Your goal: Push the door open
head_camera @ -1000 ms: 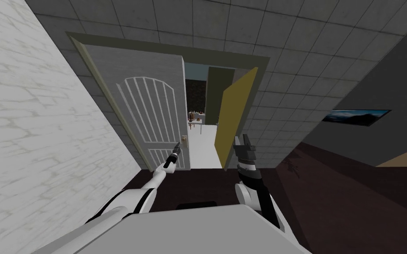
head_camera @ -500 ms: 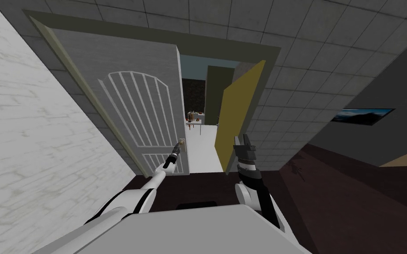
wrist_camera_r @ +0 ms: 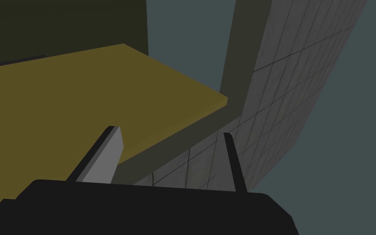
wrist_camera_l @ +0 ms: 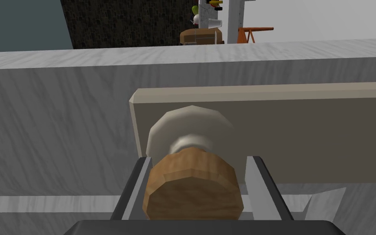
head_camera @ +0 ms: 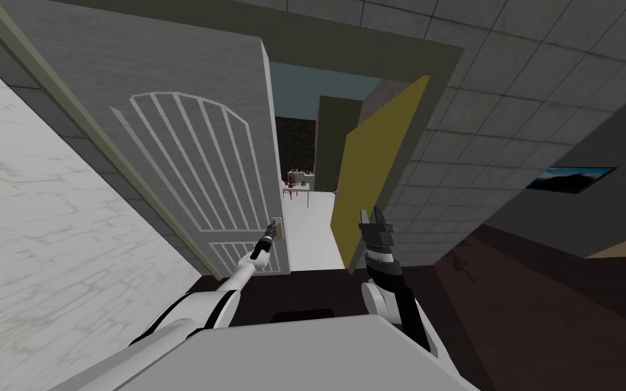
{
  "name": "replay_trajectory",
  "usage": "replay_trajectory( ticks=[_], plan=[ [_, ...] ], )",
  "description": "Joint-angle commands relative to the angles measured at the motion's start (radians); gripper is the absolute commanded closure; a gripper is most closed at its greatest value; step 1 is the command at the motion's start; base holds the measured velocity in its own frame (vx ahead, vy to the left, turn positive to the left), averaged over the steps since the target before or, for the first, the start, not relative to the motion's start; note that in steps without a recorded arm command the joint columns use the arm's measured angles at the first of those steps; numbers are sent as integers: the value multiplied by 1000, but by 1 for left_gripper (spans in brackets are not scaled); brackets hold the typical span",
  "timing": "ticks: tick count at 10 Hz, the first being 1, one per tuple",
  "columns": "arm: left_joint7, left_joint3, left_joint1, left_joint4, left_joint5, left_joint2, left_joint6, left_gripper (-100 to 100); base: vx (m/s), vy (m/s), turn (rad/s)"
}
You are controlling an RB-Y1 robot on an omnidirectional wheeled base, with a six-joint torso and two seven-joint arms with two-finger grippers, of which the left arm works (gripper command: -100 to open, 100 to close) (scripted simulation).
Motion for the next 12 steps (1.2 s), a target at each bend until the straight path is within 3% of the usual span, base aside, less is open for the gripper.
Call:
replay_trajectory(
  ticks=[1,5,6,12],
  plan=[
    [0,0,1,1,0,0,1,100,-23,-1,-12],
    [0,0,1,1,0,0,1,100,-3,1,-2],
    [-4,10,-2,-1,4,7,2,100,108,-40,21],
    [-21,49,6,2,22,27,5,100,185,-58,35]
  ],
)
